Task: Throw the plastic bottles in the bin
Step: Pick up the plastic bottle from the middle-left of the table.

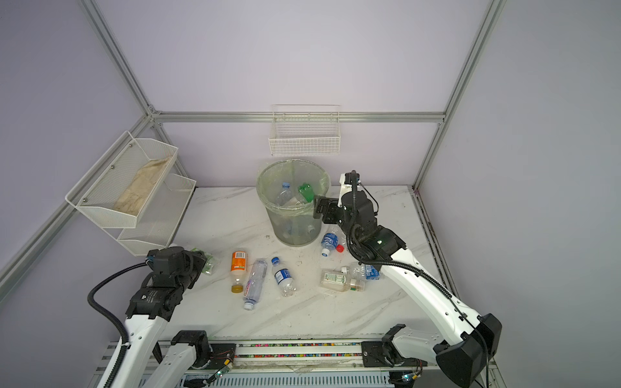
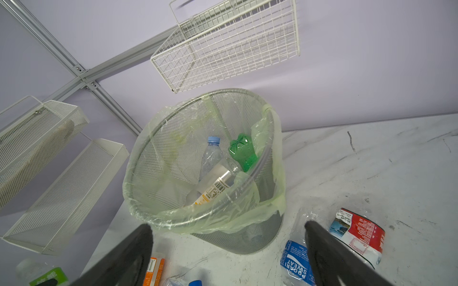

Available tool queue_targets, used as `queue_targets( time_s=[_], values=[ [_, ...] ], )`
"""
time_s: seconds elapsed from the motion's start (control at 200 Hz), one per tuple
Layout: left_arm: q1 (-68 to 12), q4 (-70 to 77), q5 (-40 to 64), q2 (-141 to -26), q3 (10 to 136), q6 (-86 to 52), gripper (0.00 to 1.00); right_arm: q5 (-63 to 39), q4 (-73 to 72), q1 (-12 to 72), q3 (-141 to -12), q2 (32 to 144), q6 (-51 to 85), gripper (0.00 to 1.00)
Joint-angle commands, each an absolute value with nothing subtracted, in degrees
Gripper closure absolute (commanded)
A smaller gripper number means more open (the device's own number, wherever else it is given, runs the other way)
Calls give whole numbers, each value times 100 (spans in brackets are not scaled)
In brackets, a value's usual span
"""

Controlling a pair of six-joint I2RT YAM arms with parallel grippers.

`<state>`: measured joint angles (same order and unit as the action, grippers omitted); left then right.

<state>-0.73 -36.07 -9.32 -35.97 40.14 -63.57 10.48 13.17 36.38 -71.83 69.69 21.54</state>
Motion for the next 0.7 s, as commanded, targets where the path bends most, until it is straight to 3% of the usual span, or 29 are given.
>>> queue_targets(
  time_s=[0.0,0.27,0.43,0.695],
  values=[
    [-34,-2186,-265,-3140,3932,-5534,100,1102,1389,3630,-7088,6802,2179,3],
    [-42,1026,1832,-2850,3454,-4957,100,1064,1384,3630,-7032,6778,2205,3],
    [-61,1108,2603,-3378,3995,-4672,100,1044,1380,3631,-7013,6783,2226,3],
    [-477,1112,2669,-3723,4421,-4101,100,1093,1397,3635,-6965,6710,2197,3]
  ],
)
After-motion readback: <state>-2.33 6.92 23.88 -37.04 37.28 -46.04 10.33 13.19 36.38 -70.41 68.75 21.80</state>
